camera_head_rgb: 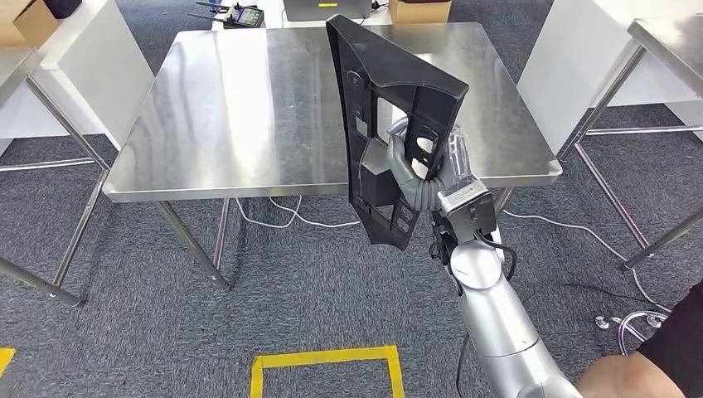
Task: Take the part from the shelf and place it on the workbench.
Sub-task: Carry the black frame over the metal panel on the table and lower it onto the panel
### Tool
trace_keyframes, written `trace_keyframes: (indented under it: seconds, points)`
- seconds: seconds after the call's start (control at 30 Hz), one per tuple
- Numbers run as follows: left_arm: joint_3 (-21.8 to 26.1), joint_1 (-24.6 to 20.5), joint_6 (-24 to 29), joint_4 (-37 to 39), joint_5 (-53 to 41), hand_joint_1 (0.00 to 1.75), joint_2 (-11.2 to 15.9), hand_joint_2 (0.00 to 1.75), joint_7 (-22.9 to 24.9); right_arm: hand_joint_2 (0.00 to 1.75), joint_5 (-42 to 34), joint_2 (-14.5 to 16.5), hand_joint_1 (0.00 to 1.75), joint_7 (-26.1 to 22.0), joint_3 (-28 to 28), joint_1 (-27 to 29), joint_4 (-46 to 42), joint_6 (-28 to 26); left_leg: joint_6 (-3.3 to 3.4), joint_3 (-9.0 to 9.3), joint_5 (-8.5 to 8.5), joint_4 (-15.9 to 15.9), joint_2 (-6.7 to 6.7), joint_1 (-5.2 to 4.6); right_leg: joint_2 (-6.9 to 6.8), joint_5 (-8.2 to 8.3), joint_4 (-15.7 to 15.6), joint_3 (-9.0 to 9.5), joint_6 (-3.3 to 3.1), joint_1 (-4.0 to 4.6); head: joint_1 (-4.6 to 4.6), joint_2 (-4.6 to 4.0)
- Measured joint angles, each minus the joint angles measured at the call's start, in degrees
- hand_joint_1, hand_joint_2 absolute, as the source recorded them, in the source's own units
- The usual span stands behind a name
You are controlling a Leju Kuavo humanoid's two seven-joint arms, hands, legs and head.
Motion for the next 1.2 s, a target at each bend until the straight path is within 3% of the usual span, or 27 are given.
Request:
trace_keyframes:
  seconds: [0.07,0.17,0.2,0.27,0.33,0.4,0.43,0.47,0.5,0.53,0.57,0.6,0.63,0.7,0.77,0.8,0.83,0.9,0.93,0.97,1.03,1.07,1.1,1.2]
  points:
    - [0.0,0.0,0.0,0.0,0.0,0.0,0.0,1.75,0.2,1.75,0.2,0.0,1.75,0.0,0.0,-0.2,0.1,0.0,0.87,0.92,4.6,-3.9,0.13,-0.31,0.07,-0.96,-0.3,1.11,0.8,0.22,-0.01,0.01]
    - [-0.1,-0.2,0.1,0.0,0.0,0.0,-0.1,1.75,0.3,1.75,0.5,0.0,1.75,0.0,0.0,-0.5,0.1,0.0,2.35,2.73,4.55,-4.9,0.02,-0.57,0.12,-0.48,1.0,1.6,2.33,0.71,-0.05,0.02]
    - [-0.1,-0.3,0.1,0.0,0.0,0.0,-0.2,1.75,0.3,1.75,0.5,-0.1,1.75,0.0,0.0,-0.7,0.1,-0.1,2.84,3.53,4.36,-5.3,-0.04,-0.55,0.05,-0.08,3.3,0.33,2.57,0.8,-0.01,0.02]
    - [-0.3,-0.3,0.1,0.0,0.0,0.0,-0.2,1.75,0.3,1.75,0.6,-0.2,1.75,0.0,0.0,-0.8,0.2,-0.1,3.54,4.98,3.58,-5.8,-0.21,-0.47,-0.09,-0.25,10.6,-4.47,2.31,0.66,0.12,0.01]
    - [-0.3,-0.4,0.1,0.0,0.0,0.0,-0.2,1.75,0.3,1.75,0.6,-0.3,1.75,0.0,0.0,-0.9,0.3,-0.1,3.74,6.17,2.4,-5.8,-0.46,-0.5,-0.1,-3.03,16.2,-9.6,1.72,0.58,0.17,0.01]
    - [-0.3,-0.3,0.1,0.0,0.0,0.0,-0.2,1.75,0.3,1.75,0.6,-0.5,1.75,0.0,0.0,-0.8,0.4,-0.1,3.6,7.82,0.96,-5.8,-0.78,-0.53,-0.12,-5.46,15.7,-12.04,1.73,0.56,0.25,0.0]
    - [-0.4,-0.3,0.1,0.0,0.0,0.0,-0.2,1.75,0.3,1.75,0.6,-0.6,1.75,0.0,0.0,-0.8,0.5,-0.1,3.48,8.82,0.17,-5.8,-0.9,-0.54,-0.16,-4.92,13.1,-12.09,2.16,0.54,0.29,0.0]
    - [-0.4,-0.3,0.1,0.0,0.0,0.0,-0.2,1.75,0.3,1.75,0.6,-0.7,1.75,0.0,0.0,-0.8,0.5,-0.1,3.31,9.79,-0.65,-5.8,-0.99,-0.54,-0.26,-2.82,9.5,-11.57,2.86,0.51,0.35,0.0]
    - [-0.4,-0.3,0.1,0.0,0.0,0.0,-0.3,1.75,0.3,1.75,0.6,-0.7,1.75,0.0,0.0,-0.8,0.5,-0.1,3.11,10.74,-1.5,-5.8,-1.02,-0.62,-0.48,0.37,5.7,-10.93,3.55,0.52,0.4,0.0]
    - [-0.4,-0.3,0.1,0.0,0.0,0.0,-0.3,1.75,0.3,1.75,0.7,-0.8,1.75,0.0,0.0,-0.8,0.6,-0.1,2.83,11.36,-2.37,-5.8,-1.06,-0.75,-0.82,3.24,2.8,-10.22,3.82,0.55,0.48,0.0]
    - [-0.4,-0.3,0.1,0.0,0.0,0.0,-0.3,1.75,0.3,1.75,0.7,-0.8,1.75,0.1,0.0,-0.9,0.7,-0.1,2.5,11.92,-3.14,-5.9,-1.05,-0.87,-1.06,5.58,1.0,-9.51,3.59,0.7,0.46,0.01]
    - [-0.4,-0.3,0.1,0.0,0.0,0.0,-0.3,1.75,0.3,1.75,0.9,-0.8,1.75,0.1,0.0,-1.0,0.8,-0.1,2.18,12.39,-3.53,-5.7,-1.0,-1.01,-1.18,6.77,0.4,-9.02,2.88,0.69,0.44,0.01]
    - [-0.4,-0.3,0.2,0.0,0.0,0.0,-0.3,1.75,0.2,1.75,1.0,-0.8,1.75,0.3,0.1,-1.2,0.8,-0.1,1.89,12.37,-3.47,-5.0,-0.94,-1.06,-1.14,6.83,0.3,-8.42,1.94,0.62,0.39,0.02]
    - [-0.5,-0.5,0.2,0.0,0.0,0.0,-0.3,1.75,0.1,1.75,1.2,-0.7,1.75,0.5,0.1,-1.7,0.9,-0.1,1.46,10.17,-1.58,-0.3,-0.68,-0.97,-0.88,6.55,0.1,-7.46,0.67,0.2,0.33,0.01]
    - [-0.5,-0.6,0.2,0.0,0.0,0.0,-0.4,1.75,0.0,1.75,1.6,-0.7,1.75,0.7,0.1,-2.1,1.1,-0.2,0.94,4.8,-0.87,7.1,-0.43,-0.74,-0.8,5.56,0.0,-6.36,-0.14,0.05,0.31,0.0]
    - [-0.5,-0.5,0.2,0.0,0.0,0.0,-0.4,1.75,0.0,1.75,1.8,-0.7,1.75,0.8,0.1,-2.3,1.2,-0.3,0.64,2.13,-2.26,10.1,-0.36,-0.65,-0.74,4.92,0.0,-5.74,-0.42,0.05,0.3,0.0]
    - [-0.5,-0.5,0.2,0.0,0.0,0.0,-0.4,1.75,0.1,1.75,2.1,-0.6,1.75,0.9,0.1,-2.5,1.4,-0.4,0.39,-0.14,-4.7,11.9,-0.29,-0.56,-0.64,4.23,-0.1,-5.04,-0.53,0.06,0.29,0.0]
    - [-0.5,-0.4,0.2,0.0,0.0,0.0,-0.5,1.75,0.2,1.75,2.7,-0.7,1.75,1.4,0.1,-2.8,1.9,-0.5,0.23,-2.71,-8.88,11.6,-0.23,-0.5,-0.43,2.79,-0.1,-3.32,-0.5,0.07,0.29,0.0]
    - [-0.5,-0.3,0.2,0.0,-0.1,0.0,-0.5,1.75,0.3,1.75,3.0,-0.7,1.75,1.6,0.2,-3.1,2.2,-0.5,0.34,-3.03,-8.93,9.6,-0.21,-0.5,-0.35,2.02,-0.1,-2.3,-0.42,0.07,0.28,0.0]
    - [-0.5,-0.3,0.2,0.0,-0.1,0.0,-0.5,1.75,0.4,1.75,3.2,-0.7,1.75,1.8,0.3,-3.4,2.6,-0.6,0.55,-2.81,-6.83,6.4,-0.2,-0.52,-0.31,1.22,-0.1,-1.31,-0.3,0.08,0.29,0.0]
    - [-0.6,-0.2,0.2,0.0,-0.2,0.0,-0.4,1.75,0.4,1.75,3.4,-0.7,1.75,1.9,0.7,-4.2,3.4,-0.6,1.27,-1.89,1.38,-0.8,-0.2,-0.71,-0.17,-0.34,-0.2,0.19,0.09,0.24,0.26,0.0]
    - [-0.6,-0.1,0.2,0.0,-0.2,0.0,-0.5,1.75,0.5,1.75,3.4,-0.7,1.75,2.0,0.8,-4.5,3.7,-0.6,1.64,-1.34,4.63,-3.1,-0.21,-0.87,-0.09,-1.02,-0.5,0.61,0.39,0.36,0.23,0.0]
    - [-0.6,-0.1,0.2,0.0,-0.3,0.0,-0.5,1.75,0.5,1.75,3.4,-0.7,1.75,2.0,0.9,-4.7,4.0,-0.6,2.02,-0.91,6.37,-4.5,-0.27,-1.01,0.02,-1.29,-0.5,1.2,0.8,0.53,0.16,0.0]
    - [-0.6,-0.1,0.2,0.0,-0.5,0.0,-0.5,1.75,0.5,1.75,3.6,-0.7,1.75,2.0,1.1,-5.3,4.2,-0.8,3.36,1.73,5.81,-5.9,-0.42,-1.04,0.03,-0.59,1.3,1.83,2.22,0.95,0.18,0.0]
